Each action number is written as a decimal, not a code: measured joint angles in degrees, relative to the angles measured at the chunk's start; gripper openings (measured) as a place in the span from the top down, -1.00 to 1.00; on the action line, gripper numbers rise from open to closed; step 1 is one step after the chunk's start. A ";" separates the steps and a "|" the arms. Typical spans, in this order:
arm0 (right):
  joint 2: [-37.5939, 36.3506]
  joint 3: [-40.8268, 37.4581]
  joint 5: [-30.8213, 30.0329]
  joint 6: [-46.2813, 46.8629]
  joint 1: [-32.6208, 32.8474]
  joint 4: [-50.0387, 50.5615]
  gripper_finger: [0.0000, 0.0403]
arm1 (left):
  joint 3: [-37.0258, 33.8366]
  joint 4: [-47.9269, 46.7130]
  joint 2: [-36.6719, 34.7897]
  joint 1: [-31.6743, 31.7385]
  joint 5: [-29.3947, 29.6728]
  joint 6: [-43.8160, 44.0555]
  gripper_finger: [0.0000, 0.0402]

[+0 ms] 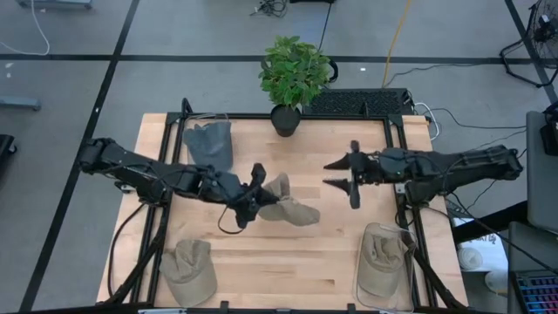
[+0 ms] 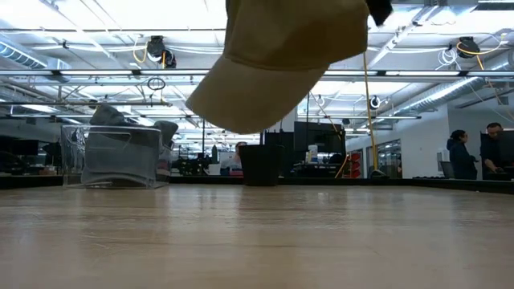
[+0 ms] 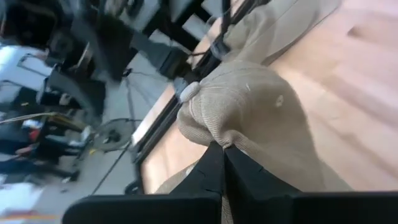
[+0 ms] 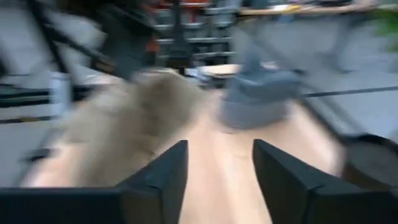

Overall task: Pick & Place hat
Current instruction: Put the right brown cap into the right transparent bin

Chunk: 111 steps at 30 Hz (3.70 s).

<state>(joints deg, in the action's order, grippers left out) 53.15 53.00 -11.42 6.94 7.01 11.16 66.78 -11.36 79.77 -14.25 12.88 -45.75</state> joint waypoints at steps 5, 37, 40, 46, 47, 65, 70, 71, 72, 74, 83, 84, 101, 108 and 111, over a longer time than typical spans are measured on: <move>8.51 8.98 21.35 6.88 -2.83 4.01 -0.15 | 0.00 -0.73 0.72 -0.97 4.10 -0.64 0.99; 30.63 12.08 50.27 24.10 -8.80 -15.91 -0.25 | 0.00 -2.12 0.61 -1.51 5.75 -1.56 0.99; 30.42 12.08 50.34 23.07 -8.81 -16.52 -0.21 | 0.00 -2.10 0.59 -1.09 5.75 -0.65 0.98; 30.49 12.08 50.45 21.34 -8.81 -16.62 0.15 | 0.00 -2.07 0.54 -1.09 5.60 -0.60 0.98; 30.49 12.08 50.42 20.75 -8.81 -16.55 0.24 | 0.00 -2.07 0.54 -1.11 5.56 -0.55 0.98; 28.70 12.08 46.51 14.60 -8.86 -10.12 0.96 | 0.00 -0.81 0.54 -1.14 14.08 22.21 0.84; 23.58 12.04 40.74 13.29 -8.75 -3.28 0.96 | 0.00 -0.37 -0.14 -0.80 19.35 30.10 0.84; 22.36 12.03 39.13 12.86 -8.77 -2.17 0.96 | 0.00 -0.23 -0.16 -0.65 19.38 30.31 0.84; 20.97 12.03 37.32 12.46 -8.77 -0.88 0.96 | 0.00 -0.25 -0.24 -0.57 19.36 30.33 0.84; 18.44 12.03 33.95 11.61 -8.68 2.23 0.96 | -0.04 -0.52 -0.62 -0.31 19.23 30.65 0.84; 10.17 12.03 19.07 11.31 -4.44 14.93 0.96 | 0.11 -1.19 -2.89 3.79 17.59 42.42 0.84; 9.48 12.03 17.60 12.02 -3.85 16.09 0.96 | 0.02 -3.08 -3.57 4.18 17.27 43.60 0.84; 4.75 29.69 14.48 10.66 22.92 43.72 0.96 | 0.02 -7.80 -8.28 12.52 17.11 40.59 0.84; 4.89 30.22 14.50 19.42 33.29 49.97 0.96 | 0.02 -7.63 -8.32 12.62 17.10 39.88 0.84; 4.95 30.22 14.49 23.91 36.62 52.31 0.96 | 0.02 -7.63 -8.35 12.62 17.10 39.90 0.84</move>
<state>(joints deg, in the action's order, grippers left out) 58.10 83.22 3.07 30.85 43.63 63.47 66.81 -18.98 71.42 -1.63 29.98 -5.85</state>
